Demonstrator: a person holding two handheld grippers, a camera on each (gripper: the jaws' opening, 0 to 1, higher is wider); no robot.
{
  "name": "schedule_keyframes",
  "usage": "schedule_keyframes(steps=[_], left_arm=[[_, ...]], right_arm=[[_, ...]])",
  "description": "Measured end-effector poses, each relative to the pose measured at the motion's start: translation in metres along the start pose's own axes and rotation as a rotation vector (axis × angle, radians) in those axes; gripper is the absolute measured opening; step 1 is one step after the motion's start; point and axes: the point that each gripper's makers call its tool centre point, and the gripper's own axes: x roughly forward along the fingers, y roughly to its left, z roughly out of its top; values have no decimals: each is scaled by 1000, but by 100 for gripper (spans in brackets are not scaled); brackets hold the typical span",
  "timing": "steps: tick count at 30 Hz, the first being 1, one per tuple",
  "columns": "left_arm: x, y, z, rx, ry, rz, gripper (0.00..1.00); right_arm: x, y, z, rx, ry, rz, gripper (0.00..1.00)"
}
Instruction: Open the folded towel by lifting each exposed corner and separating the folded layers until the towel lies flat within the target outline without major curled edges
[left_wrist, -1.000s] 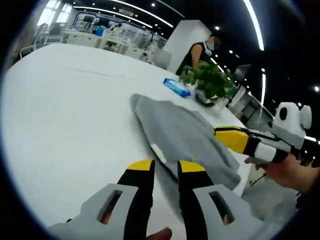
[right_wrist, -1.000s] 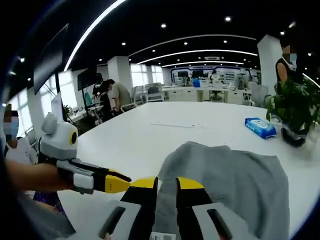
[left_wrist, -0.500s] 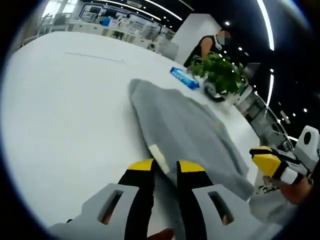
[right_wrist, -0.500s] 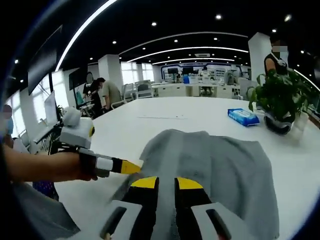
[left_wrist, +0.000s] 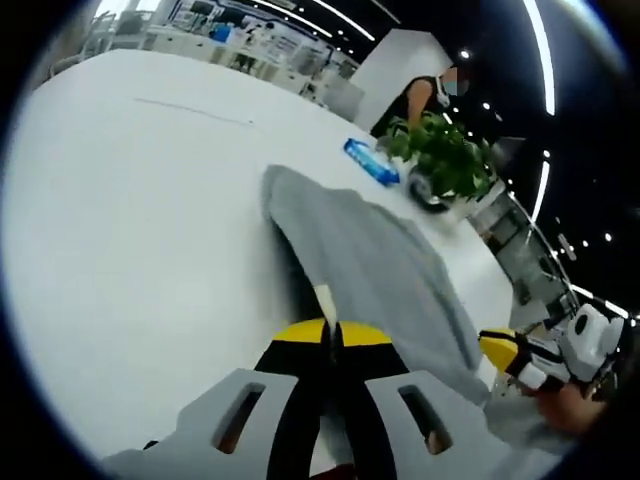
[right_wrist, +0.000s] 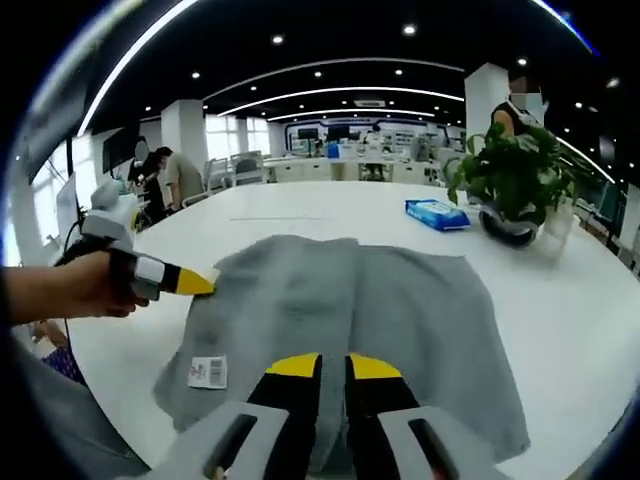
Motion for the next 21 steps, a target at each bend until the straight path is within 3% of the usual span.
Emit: schedule_keyframes(steps=[2,3,4,5,11,15,16,17,18,21], left_arm=[[-10,7,4,40,-9,20,2],[-13,9,5,48,-12,28,2],[-17,13,6,52,-15,35,2],[-20,16,6,53,-15,38,2],[-37,30,3,72,-26,65,2],[-46,39,5,71,-33,78,2],[-50,40,5,76,-37,87,2],[-52,42,5,81,-40,95,2],[-54,44,6,85,-41,101,2],[-64,53,8,91,-42,123,2]], right_arm=[[2,-10,-5,-23,24,-48,5],[3,-16,-17,-62,87,-72,4],[4,-18,-21,-64,108,-78,2],[6,-19,-29,-60,146,-80,0],[6,-21,-50,-77,243,-87,0],[8,-20,-62,-41,292,-72,0],[5,-20,-75,-37,352,-73,0],[12,-16,-61,-66,241,-47,0],[5,-17,-67,-49,286,-71,0],[5,-18,-66,-80,290,-61,0]])
